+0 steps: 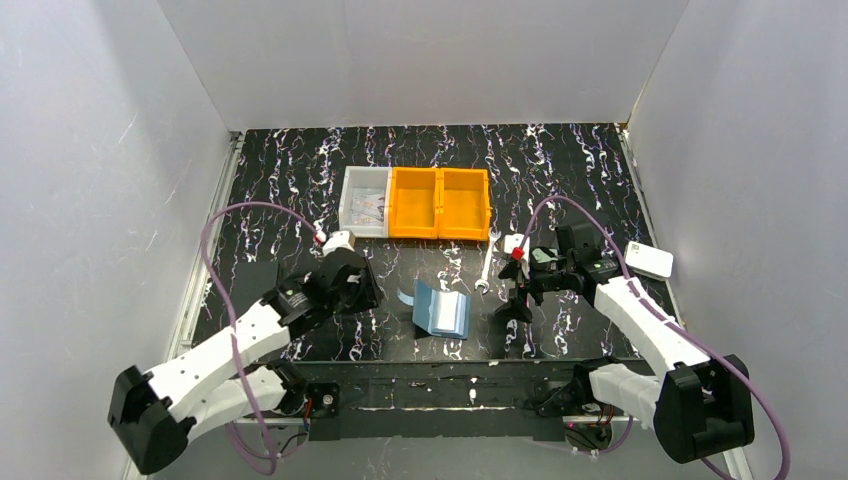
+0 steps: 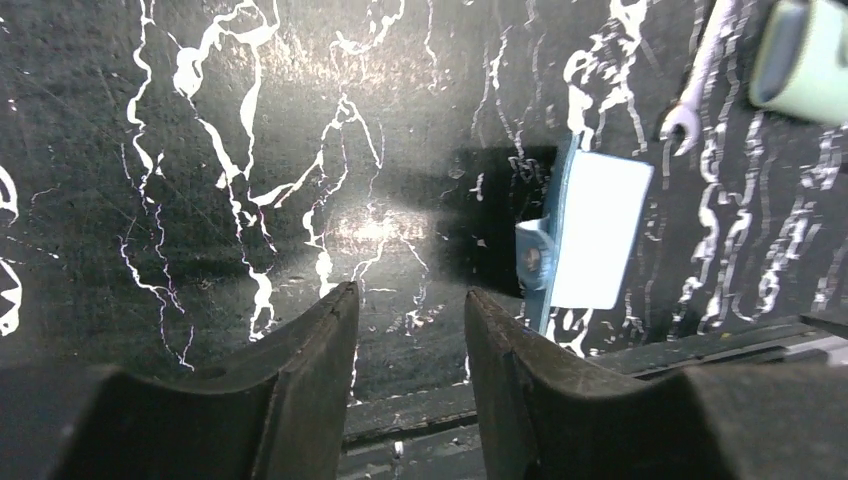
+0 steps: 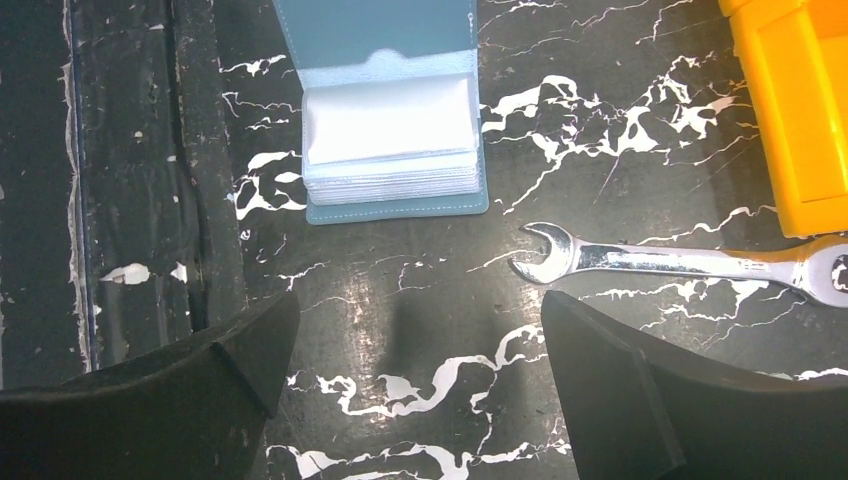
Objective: Take the credit cards out of the card holder
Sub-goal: Open the card holder at the center of the board.
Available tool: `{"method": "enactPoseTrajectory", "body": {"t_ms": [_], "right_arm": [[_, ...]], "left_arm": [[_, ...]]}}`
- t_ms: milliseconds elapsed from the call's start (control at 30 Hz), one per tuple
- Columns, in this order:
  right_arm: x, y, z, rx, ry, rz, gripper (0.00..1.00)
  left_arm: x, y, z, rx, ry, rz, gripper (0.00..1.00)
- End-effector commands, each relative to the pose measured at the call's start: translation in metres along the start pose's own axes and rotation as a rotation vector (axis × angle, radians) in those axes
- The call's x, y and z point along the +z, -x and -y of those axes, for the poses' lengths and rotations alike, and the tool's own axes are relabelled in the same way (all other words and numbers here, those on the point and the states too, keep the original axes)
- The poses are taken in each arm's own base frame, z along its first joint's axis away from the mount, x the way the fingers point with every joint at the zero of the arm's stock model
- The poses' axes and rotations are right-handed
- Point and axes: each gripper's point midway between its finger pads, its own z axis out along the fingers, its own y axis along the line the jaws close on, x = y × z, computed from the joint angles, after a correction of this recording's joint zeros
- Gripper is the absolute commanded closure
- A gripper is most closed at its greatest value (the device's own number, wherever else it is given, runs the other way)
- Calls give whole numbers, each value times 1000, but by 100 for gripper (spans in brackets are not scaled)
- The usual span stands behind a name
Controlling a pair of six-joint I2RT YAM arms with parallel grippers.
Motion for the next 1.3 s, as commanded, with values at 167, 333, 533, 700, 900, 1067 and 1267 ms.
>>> {"method": "enactPoseTrajectory", "body": {"t_ms": [167, 333, 533, 700, 900, 1067, 1267], "right_arm": [[-8, 5, -2, -5, 15, 37, 0], [-11, 5, 0, 11, 13, 49, 0], [-15, 4, 3, 23, -1, 53, 0], [-19, 6, 7, 22, -18, 60, 0], [-24, 8, 6, 13, -34, 75, 0], [-25, 5, 8, 9, -49, 63, 0], [-26, 5, 10, 4, -58, 53, 0]], "left_arm": [[-45, 6, 36, 1, -334, 76, 46], [-74, 10, 75, -44, -599, 96, 31], [-100, 16, 112, -49, -792, 66, 28], [-101, 6, 142, 1, -835, -41, 28], [-76, -19, 169, 190, -672, -102, 29], [-24, -29, 146, 264, -401, -104, 35], [14, -34, 139, 323, -223, -151, 37]]}}
